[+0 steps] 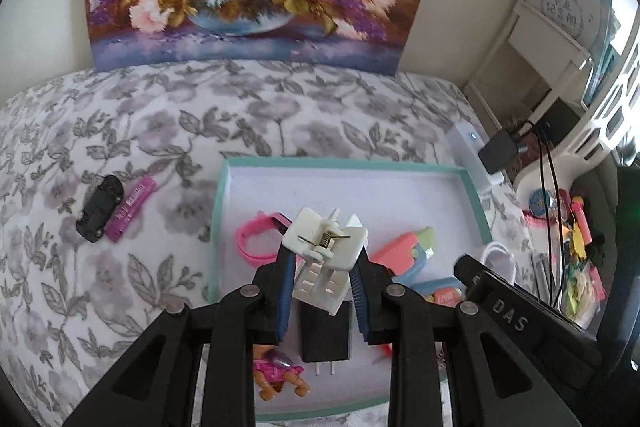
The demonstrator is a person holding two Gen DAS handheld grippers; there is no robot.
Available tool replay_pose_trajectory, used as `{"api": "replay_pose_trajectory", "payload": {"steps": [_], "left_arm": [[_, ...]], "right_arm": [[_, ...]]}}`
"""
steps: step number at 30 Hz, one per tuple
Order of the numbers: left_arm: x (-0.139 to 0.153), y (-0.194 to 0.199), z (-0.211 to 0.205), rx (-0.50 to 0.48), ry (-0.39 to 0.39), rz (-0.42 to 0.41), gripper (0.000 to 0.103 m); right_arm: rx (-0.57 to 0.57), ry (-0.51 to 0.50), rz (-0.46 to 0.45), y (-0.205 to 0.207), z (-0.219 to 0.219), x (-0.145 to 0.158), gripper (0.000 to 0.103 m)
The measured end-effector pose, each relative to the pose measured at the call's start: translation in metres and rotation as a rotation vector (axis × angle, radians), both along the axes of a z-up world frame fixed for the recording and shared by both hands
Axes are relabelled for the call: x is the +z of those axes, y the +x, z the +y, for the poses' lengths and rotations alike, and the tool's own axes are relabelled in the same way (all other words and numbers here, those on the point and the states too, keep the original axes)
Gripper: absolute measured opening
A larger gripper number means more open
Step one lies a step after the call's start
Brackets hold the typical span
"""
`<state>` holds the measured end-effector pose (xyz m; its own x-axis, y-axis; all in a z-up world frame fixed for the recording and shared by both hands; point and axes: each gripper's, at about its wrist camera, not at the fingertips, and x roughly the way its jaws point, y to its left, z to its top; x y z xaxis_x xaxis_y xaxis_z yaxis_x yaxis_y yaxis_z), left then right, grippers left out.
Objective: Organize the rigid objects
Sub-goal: 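Lower the white plug and white watch into the tray and open both grippers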
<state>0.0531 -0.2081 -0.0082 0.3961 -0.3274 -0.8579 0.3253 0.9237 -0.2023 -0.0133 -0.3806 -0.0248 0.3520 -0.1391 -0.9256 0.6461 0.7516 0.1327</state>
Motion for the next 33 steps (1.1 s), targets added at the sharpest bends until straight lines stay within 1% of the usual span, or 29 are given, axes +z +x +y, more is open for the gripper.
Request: {"api": "replay_pose_trajectory", "payload": {"steps": [7,13,20,21,23,26,28,29,31,33], "left_arm": [[-0.009,-0.002,-0.008,-0.026,0.021,0.012,0.027],[-0.013,-0.005,-0.014,-0.052,0.035,0.019,0.027],[-0.022,-0.003,-0.016,-0.055,0.055,0.046,0.028],[-0.023,-0.003,-0.015,-0.055,0.056,0.051,0.029],[-0.024,-0.003,-0.014,-0.051,0.062,0.054,0.037],[-0.024,-0.001,-0.012,-0.044,0.059,0.06,0.044],[-0.023,0.0,-0.01,-0.037,0.052,0.067,0.048],[-0.022,0.0,-0.009,-0.035,0.051,0.067,0.049],[-0.019,0.0,-0.007,-0.031,0.05,0.066,0.05],[-0.015,0.001,-0.005,-0.026,0.042,0.063,0.051]], "right_arm": [[0.018,-0.008,0.022,0.005,0.003,-0.009,0.055],[0.017,0.004,0.034,0.006,0.001,-0.014,0.055],[0.02,0.009,0.057,0.007,0.002,-0.021,0.055],[0.02,0.01,0.06,0.007,0.002,-0.021,0.055],[0.017,0.009,0.065,0.007,0.002,-0.022,0.055],[0.009,0.014,0.073,0.006,0.0,-0.023,0.057],[0.006,0.012,0.071,0.005,-0.001,-0.022,0.057],[0.007,0.005,0.07,0.005,-0.001,-0.02,0.057],[0.008,-0.003,0.065,0.005,-0.001,-0.016,0.063],[0.008,0.0,0.053,0.004,0.0,-0.012,0.063]]}}
